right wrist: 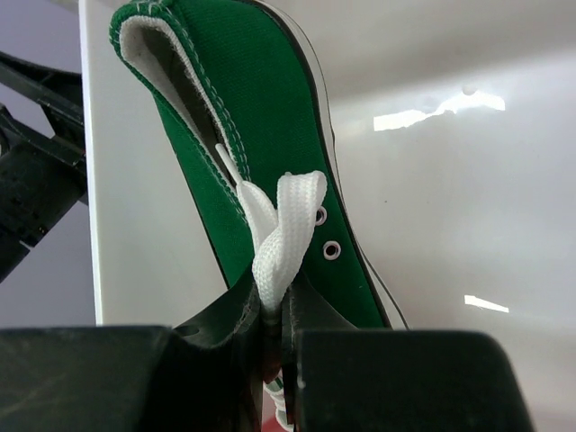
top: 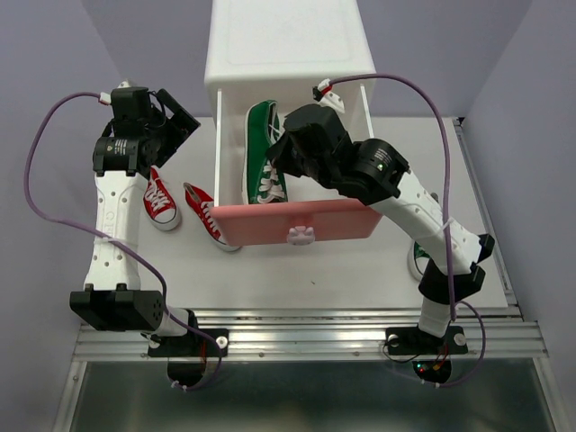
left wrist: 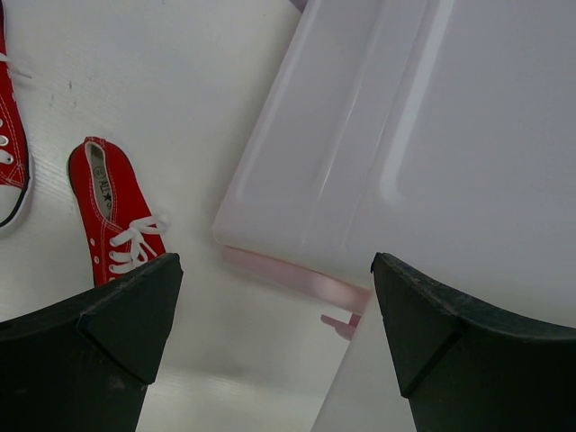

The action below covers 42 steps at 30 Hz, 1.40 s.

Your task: Place and organize the shoes in the shoe cabinet

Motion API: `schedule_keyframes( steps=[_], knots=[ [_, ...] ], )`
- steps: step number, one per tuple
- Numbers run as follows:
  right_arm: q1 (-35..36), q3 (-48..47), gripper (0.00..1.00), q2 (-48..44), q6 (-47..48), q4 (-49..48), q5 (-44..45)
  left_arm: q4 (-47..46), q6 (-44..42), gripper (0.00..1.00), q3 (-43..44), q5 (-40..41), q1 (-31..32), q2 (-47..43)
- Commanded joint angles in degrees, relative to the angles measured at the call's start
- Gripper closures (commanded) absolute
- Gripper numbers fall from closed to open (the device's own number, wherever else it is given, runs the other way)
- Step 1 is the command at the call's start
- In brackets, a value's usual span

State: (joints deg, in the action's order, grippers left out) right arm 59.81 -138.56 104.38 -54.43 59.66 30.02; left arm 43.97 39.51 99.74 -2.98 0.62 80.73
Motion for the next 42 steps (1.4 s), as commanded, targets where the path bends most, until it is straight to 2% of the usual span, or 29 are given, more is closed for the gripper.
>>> schedule_keyframes(
  steps=[1, 8, 15, 18, 26, 29, 30, 31, 32, 39, 42],
  knots=[
    [0.2, -0.3, 0.99, -1.7, -5.9, -4.3, 4.6, -1.5, 0.0, 0.01, 1.0, 0.5, -0.2, -0.7],
    [0.2, -0.7, 0.99, 0.2, -6.1, -2.4, 4.7, -1.1, 0.0, 0.01, 1.2, 1.0, -0.2, -1.0],
    [0.2, 1.0, 0.99, 1.3, -1.9, -2.5, 5.6, -1.0, 0.1, 0.01, 1.2, 1.4, -0.2, -1.1],
    [0.2, 1.4, 0.92, 1.7, -0.4, -3.3, 5.1, -1.1, 0.1, 0.01, 1.3, 1.5, -0.2, -0.8],
    [0.2, 2.8, 0.86, 2.7, 1.3, -5.2, 4.8, -1.2, 0.0, 0.01, 2.0, 1.6, -0.2, 0.2],
    [-0.3, 2.8, 0.8, 2.8, 2.3, -6.1, 4.8, -1.1, -0.2, 0.01, 2.2, 1.7, -0.2, 0.4],
    [-0.3, 2.9, 0.76, 2.8, 2.4, -6.4, 4.7, -1.1, -0.2, 0.01, 2.3, 1.7, -0.2, 0.5],
    [-0.3, 2.9, 0.68, 2.8, 2.9, -6.8, 4.3, -0.9, -0.4, 0.01, 2.2, 1.6, -0.2, 0.5],
    [-0.3, 2.9, 0.67, 2.8, 3.1, -7.6, 4.2, -0.9, -0.4, 0.01, 2.3, 1.7, -0.2, 0.5],
    [-0.3, 3.1, 0.66, 2.5, 2.8, -8.6, 4.4, -0.9, -0.4, 0.01, 2.6, 1.7, -0.2, 0.7],
    [-0.8, 2.9, 0.62, 2.2, 3.0, -9.6, 3.4, -0.9, -0.4, 0.01, 2.4, 1.7, -0.2, 0.5]
  ],
)
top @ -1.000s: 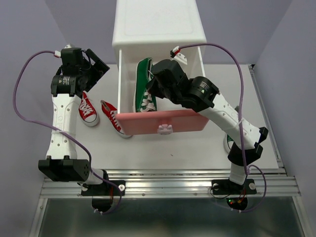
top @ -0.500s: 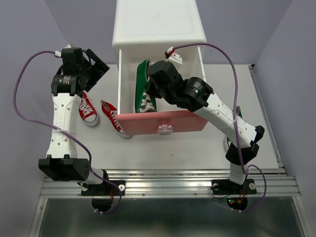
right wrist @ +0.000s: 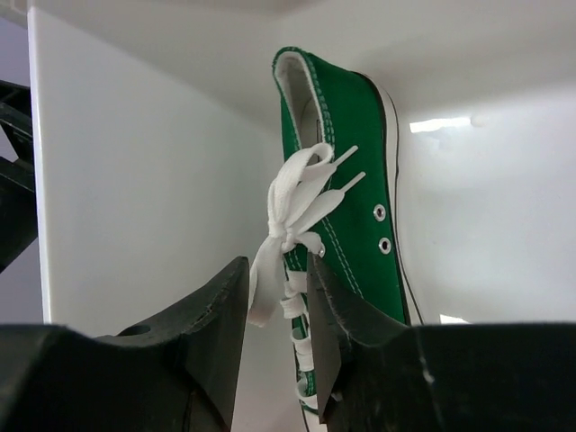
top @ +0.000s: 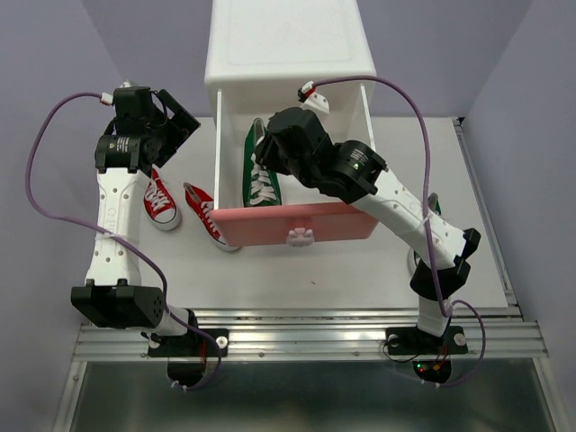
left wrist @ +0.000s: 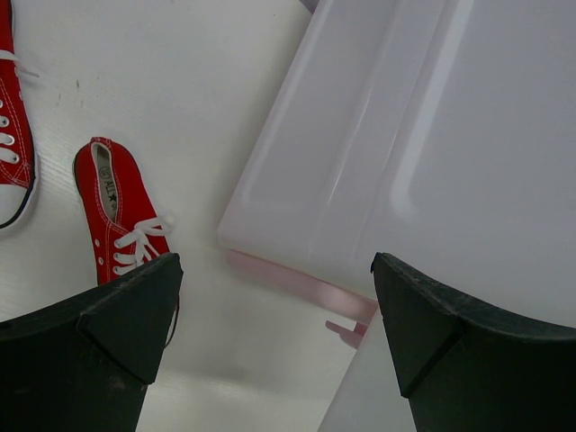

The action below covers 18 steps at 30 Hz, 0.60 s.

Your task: Place and organize the shoes in the shoe cabinet

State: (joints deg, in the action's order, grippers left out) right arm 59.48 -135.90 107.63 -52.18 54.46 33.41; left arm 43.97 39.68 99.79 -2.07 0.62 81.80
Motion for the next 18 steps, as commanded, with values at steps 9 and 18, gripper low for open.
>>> schedule_keyframes(
  steps=[9, 18],
  knots=[
    [-0.5, 7.1, 0.31, -8.4, 13.7, -23.3, -3.4, -1.2, -0.1, 0.01, 2.3, 0.3, -0.2, -0.7],
    [-0.5, 5.8, 0.0, -13.8, 31.3, -34.6, -4.6, -1.4, -0.7, 0.01, 1.2, 0.3, -0.2, -1.0]
  ],
)
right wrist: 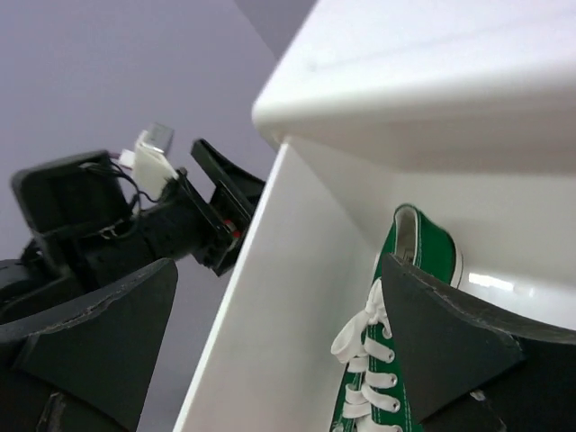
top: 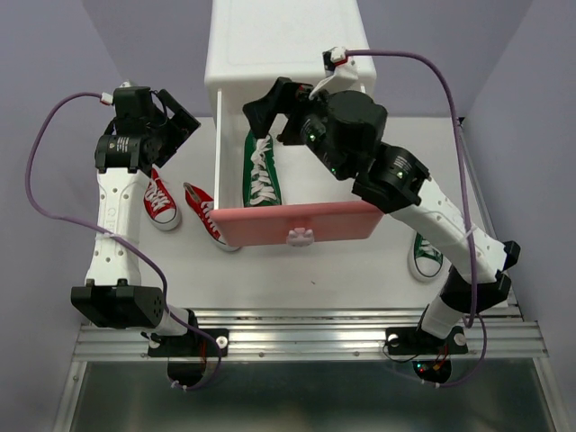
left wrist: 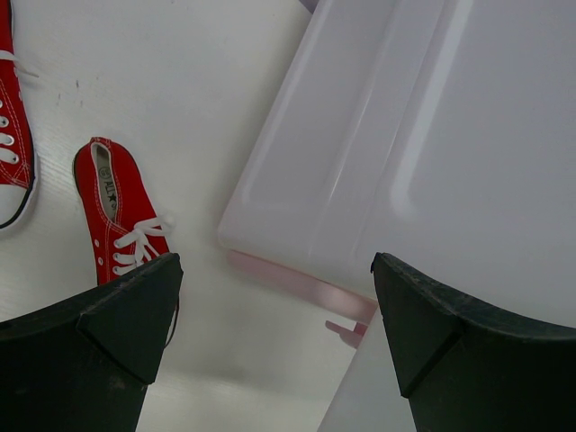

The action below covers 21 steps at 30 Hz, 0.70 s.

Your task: Place and organize the shoes in the shoe cabinet

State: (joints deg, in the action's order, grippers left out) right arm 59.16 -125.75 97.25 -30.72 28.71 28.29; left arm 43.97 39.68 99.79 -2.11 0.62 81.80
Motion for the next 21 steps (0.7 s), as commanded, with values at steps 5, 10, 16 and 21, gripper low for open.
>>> schedule_keyframes(
  steps=[5, 10, 16, 21],
  knots=[
    [-2.0, -6.8, 0.0, -3.5, 17.4, -9.0, 14.0, -1.7, -0.7, 0.01, 0.5, 0.6, -0.2, -1.6],
    [-16.0, -5.2, 0.0, -4.3, 10.1, -4.9, 14.3, -0.9, -1.1, 0.01, 0.1, 1.2, -0.2, -2.3],
    [-34.1, -6.3, 0.0, -1.6, 4.6, 1.9, 4.3, -0.5, -1.3, 0.01, -1.7, 1.5, -0.2, -3.9],
    [-48.7, -5.4, 0.0, -1.1, -4.2, 16.2, -4.6, -0.9, -0.4, 0.01, -4.2, 1.5, -0.2, -5.1]
  ],
)
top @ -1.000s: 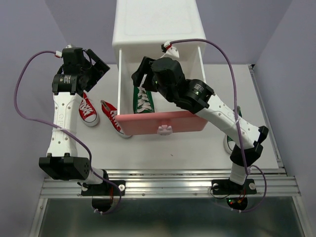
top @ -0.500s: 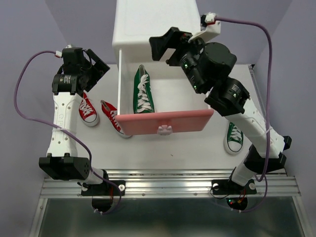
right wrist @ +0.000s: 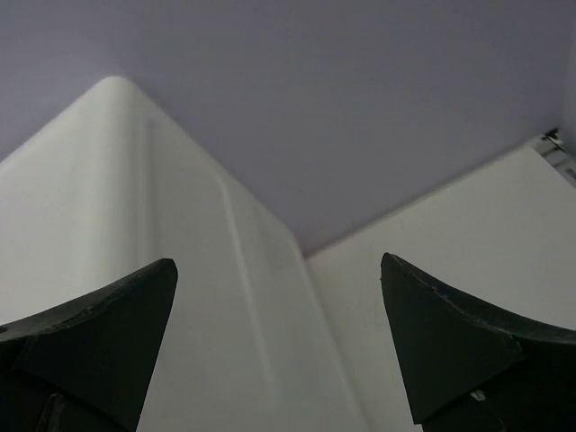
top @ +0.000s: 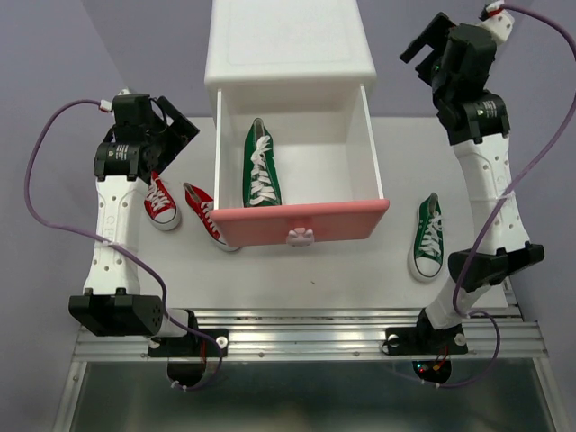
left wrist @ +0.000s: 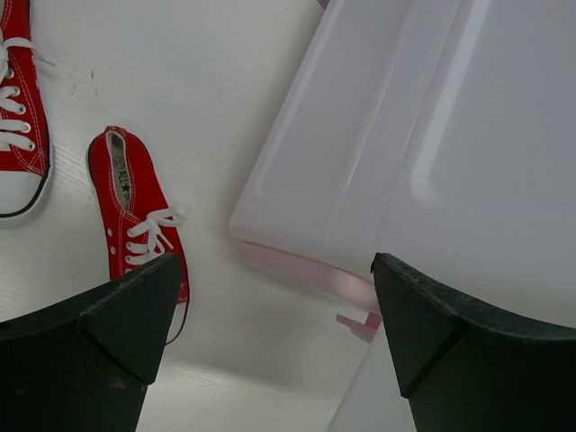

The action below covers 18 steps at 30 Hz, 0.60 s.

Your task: Place and organize the shoes in the shoe cabinet

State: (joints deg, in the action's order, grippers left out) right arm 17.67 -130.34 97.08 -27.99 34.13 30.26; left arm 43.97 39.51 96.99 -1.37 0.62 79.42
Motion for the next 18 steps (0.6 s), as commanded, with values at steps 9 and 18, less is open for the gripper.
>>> schedule_keyframes(
  steps=[9, 18],
  knots=[
    [-18.6, 24.3, 0.0, -11.4, -6.6, 32.2, -5.9, -1.6, -0.7, 0.01, -5.1, 0.8, -0.1, -4.9],
    [-26.5, 46.8, 0.0, -15.8, 3.4, 27.6, -16.6, -3.7, -0.7, 0.01, -12.3, 0.8, 0.3, -6.6]
  ],
)
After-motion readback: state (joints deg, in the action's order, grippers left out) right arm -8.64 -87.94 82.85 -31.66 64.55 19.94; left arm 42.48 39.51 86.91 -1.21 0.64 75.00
